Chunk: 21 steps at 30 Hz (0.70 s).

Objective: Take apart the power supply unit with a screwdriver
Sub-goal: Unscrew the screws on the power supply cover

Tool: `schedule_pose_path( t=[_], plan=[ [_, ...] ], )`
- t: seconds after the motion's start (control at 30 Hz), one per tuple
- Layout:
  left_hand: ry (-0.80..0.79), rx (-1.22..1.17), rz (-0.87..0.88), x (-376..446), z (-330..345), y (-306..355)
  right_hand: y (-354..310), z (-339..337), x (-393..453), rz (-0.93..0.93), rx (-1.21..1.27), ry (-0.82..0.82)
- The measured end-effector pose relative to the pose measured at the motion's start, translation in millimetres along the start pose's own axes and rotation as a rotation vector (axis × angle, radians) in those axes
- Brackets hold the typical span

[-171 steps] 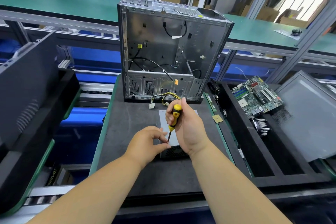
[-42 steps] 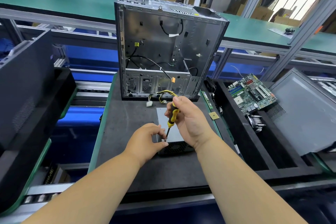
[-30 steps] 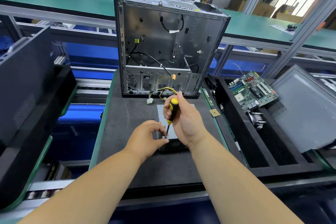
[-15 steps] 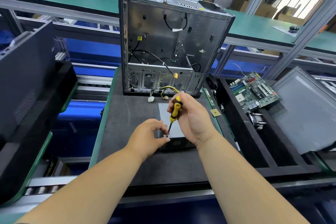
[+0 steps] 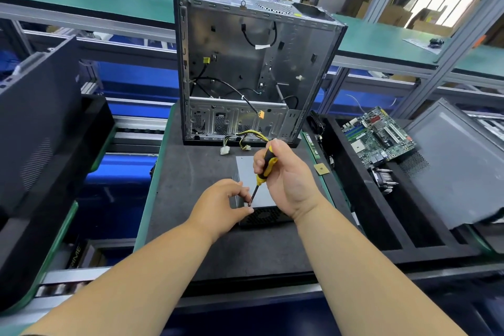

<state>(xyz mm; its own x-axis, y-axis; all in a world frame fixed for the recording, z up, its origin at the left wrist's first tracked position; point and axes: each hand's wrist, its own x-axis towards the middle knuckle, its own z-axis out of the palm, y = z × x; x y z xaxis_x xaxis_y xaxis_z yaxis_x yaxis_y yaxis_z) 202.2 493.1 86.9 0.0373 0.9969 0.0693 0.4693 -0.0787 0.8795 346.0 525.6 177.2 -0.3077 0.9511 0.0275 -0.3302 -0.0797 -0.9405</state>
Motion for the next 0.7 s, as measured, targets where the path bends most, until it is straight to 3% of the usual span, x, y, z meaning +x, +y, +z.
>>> schedule_pose_path(
  t=[0.7],
  plan=[
    [0.003, -0.005, -0.010, -1, 1, 3, -1, 8, -2, 0.015, 0.009, -0.001]
  ],
)
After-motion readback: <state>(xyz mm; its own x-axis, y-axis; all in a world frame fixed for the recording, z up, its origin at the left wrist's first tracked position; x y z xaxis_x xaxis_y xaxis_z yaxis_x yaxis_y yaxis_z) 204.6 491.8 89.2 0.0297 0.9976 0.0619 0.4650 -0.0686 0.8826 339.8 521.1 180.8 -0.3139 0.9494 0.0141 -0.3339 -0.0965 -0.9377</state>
